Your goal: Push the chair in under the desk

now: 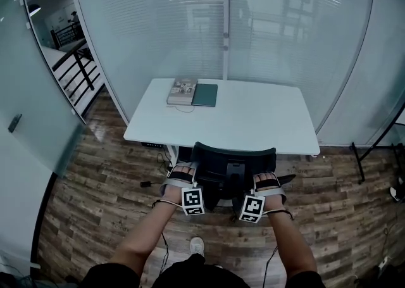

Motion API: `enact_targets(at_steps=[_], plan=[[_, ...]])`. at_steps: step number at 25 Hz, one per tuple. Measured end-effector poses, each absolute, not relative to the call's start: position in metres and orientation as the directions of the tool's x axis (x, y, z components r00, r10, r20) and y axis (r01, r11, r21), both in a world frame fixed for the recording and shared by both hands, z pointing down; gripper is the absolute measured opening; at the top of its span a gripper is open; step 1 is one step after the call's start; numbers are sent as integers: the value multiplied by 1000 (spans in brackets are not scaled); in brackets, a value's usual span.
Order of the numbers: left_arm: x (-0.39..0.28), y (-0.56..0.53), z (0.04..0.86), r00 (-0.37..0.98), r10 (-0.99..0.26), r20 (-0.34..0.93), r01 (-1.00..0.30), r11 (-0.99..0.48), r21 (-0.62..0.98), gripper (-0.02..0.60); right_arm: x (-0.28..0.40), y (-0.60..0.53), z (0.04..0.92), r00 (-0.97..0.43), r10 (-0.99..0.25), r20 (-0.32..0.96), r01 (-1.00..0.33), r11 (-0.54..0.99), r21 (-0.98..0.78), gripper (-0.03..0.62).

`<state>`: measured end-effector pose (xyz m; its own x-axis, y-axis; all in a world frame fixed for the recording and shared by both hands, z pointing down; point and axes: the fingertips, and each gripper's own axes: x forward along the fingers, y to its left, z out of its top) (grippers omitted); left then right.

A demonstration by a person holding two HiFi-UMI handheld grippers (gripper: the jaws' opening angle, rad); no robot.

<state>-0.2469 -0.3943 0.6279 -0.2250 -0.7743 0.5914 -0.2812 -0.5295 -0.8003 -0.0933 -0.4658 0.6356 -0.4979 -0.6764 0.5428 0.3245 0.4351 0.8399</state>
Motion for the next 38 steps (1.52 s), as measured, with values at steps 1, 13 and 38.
enact_targets(at_steps=[1, 13, 38], plan=[[-248, -398, 628, -226, -775, 591, -282, -528, -801, 448, -95, -470, 635, -499, -678, 539, 322, 432, 842, 299], [-275, -443, 629, -220, -773, 595, -277, -535, -798, 448, -120, -514, 638, -488, -674, 554, 315, 457, 832, 307], [-305, -491, 620, -202, -785, 586, -263, -533, -804, 448, -154, -560, 625, -513, -700, 497, 262, 423, 867, 285]])
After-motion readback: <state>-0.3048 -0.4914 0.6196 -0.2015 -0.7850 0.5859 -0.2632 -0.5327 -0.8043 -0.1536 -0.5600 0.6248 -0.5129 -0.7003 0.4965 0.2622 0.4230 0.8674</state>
